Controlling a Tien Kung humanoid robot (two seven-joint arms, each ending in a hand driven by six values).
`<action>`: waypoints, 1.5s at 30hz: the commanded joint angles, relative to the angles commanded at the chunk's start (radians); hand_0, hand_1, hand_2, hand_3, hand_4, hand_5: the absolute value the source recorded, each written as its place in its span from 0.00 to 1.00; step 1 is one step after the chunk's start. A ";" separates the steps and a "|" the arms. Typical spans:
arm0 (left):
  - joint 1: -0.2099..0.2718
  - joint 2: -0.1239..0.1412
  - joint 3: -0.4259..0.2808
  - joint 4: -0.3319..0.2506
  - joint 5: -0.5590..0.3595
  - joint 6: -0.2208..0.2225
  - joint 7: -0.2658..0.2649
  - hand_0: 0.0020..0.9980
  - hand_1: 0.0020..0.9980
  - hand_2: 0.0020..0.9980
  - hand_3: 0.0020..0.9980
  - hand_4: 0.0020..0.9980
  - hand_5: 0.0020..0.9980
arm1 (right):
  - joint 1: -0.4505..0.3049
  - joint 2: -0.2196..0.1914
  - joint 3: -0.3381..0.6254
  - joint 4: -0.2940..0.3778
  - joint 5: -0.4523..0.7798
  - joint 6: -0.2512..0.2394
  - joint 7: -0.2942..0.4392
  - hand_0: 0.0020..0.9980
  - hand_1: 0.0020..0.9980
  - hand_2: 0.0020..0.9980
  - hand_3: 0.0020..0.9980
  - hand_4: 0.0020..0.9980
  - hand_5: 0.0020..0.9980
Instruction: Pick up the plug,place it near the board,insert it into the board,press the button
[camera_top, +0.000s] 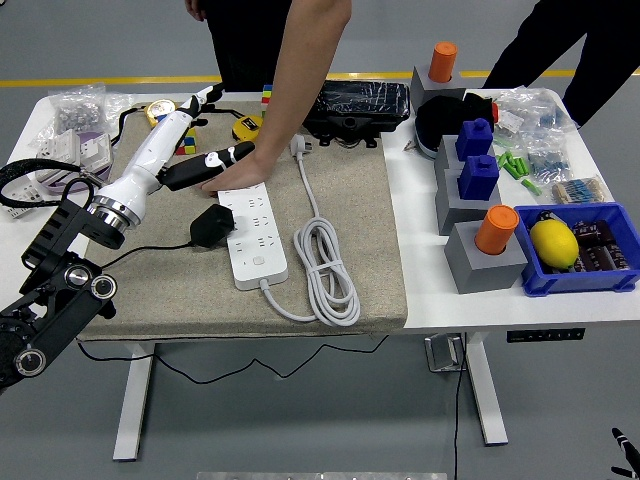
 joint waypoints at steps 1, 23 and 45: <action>0.007 -0.002 -0.007 -0.001 0.009 0.002 0.007 0.55 0.67 0.74 1.00 0.84 0.43 | 0.000 0.000 -0.001 0.000 0.001 0.000 0.000 0.81 0.75 0.73 0.79 1.00 0.98; 0.209 -0.084 -0.173 -0.038 0.219 0.039 0.214 0.32 0.43 0.48 0.73 0.43 0.11 | -0.007 0.002 -0.002 0.000 0.003 0.004 -0.003 0.81 0.75 0.73 0.79 1.00 0.98; 0.233 -0.085 -0.123 -0.064 0.199 -0.091 0.269 1.00 1.00 0.97 0.91 1.00 1.00 | -0.012 0.001 0.000 0.000 -0.001 0.003 -0.005 0.81 0.75 0.73 0.79 1.00 0.98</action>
